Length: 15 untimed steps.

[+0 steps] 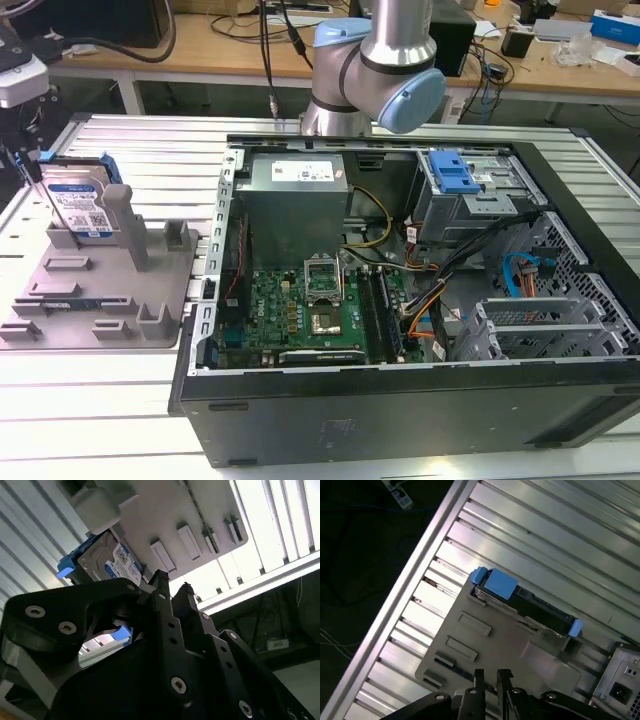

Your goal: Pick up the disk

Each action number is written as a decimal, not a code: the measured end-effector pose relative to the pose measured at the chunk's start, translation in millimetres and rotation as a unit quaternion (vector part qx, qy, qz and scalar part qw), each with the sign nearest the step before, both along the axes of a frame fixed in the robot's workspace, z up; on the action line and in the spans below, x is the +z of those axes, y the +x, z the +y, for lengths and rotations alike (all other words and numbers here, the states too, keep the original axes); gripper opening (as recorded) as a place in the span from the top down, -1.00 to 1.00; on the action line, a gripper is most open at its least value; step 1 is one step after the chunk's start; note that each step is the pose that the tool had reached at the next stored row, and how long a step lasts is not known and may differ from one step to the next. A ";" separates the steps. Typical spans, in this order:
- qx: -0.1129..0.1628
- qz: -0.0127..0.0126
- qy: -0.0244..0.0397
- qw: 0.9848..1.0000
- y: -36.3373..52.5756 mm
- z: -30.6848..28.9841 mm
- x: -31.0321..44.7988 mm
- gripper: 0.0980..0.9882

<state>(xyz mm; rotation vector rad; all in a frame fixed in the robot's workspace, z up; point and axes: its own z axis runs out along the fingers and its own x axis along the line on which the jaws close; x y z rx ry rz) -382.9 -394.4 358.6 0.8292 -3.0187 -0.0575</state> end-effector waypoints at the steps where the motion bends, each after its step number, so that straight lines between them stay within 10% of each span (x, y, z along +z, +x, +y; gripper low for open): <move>1: 0.017 0.000 0.000 1.000 0.0 0.0 0.0 0.55; 4: 0.057 0.000 0.000 0.998 0.0 0.0 -0.2 0.14; 11: 0.135 0.000 -0.001 0.991 0.0 0.0 -0.6 -0.03; 14: 0.179 0.000 -0.001 0.984 0.0 0.0 -0.8 -0.03; 15: 0.204 0.000 -0.001 0.979 0.0 0.0 -0.9 -0.03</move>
